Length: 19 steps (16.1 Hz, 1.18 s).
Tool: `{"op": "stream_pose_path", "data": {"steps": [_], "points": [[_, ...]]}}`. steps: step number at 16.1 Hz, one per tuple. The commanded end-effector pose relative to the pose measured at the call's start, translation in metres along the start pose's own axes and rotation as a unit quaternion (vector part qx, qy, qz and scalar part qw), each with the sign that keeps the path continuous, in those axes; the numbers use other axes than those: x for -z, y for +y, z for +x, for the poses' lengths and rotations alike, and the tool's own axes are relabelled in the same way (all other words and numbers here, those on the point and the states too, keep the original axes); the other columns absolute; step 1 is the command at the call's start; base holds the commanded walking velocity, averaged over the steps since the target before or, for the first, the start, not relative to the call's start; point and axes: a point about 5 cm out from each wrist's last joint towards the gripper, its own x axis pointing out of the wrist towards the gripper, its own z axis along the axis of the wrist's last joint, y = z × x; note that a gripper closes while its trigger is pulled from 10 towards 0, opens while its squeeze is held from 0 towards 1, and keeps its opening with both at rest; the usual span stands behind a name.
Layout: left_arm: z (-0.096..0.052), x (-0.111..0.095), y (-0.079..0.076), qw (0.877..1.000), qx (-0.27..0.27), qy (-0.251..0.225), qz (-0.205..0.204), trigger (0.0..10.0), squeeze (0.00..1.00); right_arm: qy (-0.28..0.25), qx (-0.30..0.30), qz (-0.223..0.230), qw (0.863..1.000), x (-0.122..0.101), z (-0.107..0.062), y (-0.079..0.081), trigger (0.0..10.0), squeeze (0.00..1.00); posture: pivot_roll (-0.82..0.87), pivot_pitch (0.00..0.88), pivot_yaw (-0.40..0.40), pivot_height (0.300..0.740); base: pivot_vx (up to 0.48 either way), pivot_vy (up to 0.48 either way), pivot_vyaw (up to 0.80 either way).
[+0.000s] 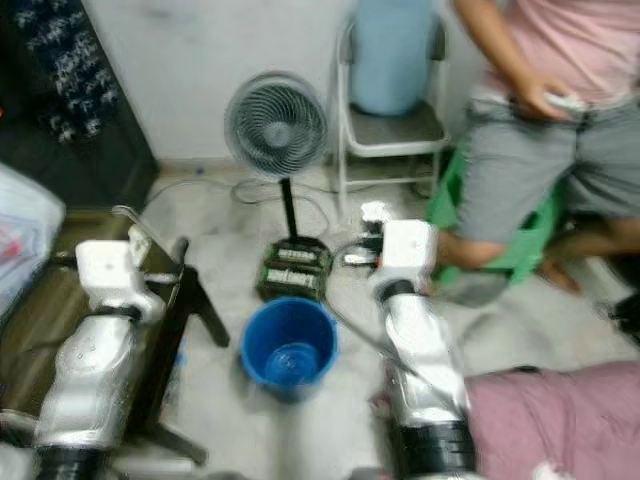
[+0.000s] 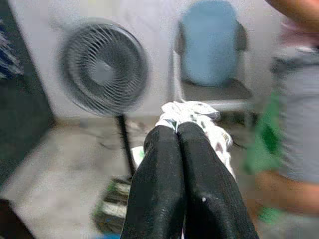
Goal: Clean up the room
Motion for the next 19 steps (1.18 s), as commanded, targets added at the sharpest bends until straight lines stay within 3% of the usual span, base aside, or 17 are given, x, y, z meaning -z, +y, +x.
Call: {"op": "stream_pose_path", "data": {"steps": [1, 7, 15, 19], "points": [[-0.0062, 0.0043, 0.0129, 1.000, -0.018, 0.012, 0.012, 10.0, 0.00, -0.009, -0.008, 0.008, 1.000, -0.0047, 0.0022, 0.0079, 10.0, 0.00, -0.05, 0.000, 0.025, 0.740, 0.000, 0.000, 0.80], [-0.0043, 0.0038, 0.0125, 1.000, -0.016, 0.011, 0.013, 10.0, 0.00, -0.011, -0.005, 0.009, 1.000, -0.0051, 0.0033, 0.0074, 10.0, 0.00, -0.05, 0.000, 0.026, 0.740, 0.000, 0.000, 0.80], [-0.0033, 0.0017, 0.0095, 1.000, 0.001, 0.002, 0.004, 10.0, 0.00, -0.012, 0.003, 0.018, 1.000, -0.0066, 0.0051, 0.0055, 10.0, 0.00, -0.06, 0.000, 0.025, 0.740, 0.000, 0.000, 0.00], [-0.0026, 0.0017, 0.0086, 1.000, 0.004, 0.001, 0.002, 10.0, 0.00, -0.009, 0.007, 0.019, 1.000, -0.0059, 0.0056, 0.0042, 10.0, 0.00, -0.06, 0.000, 0.024, 0.740, 0.063, 0.000, -0.40]]}}
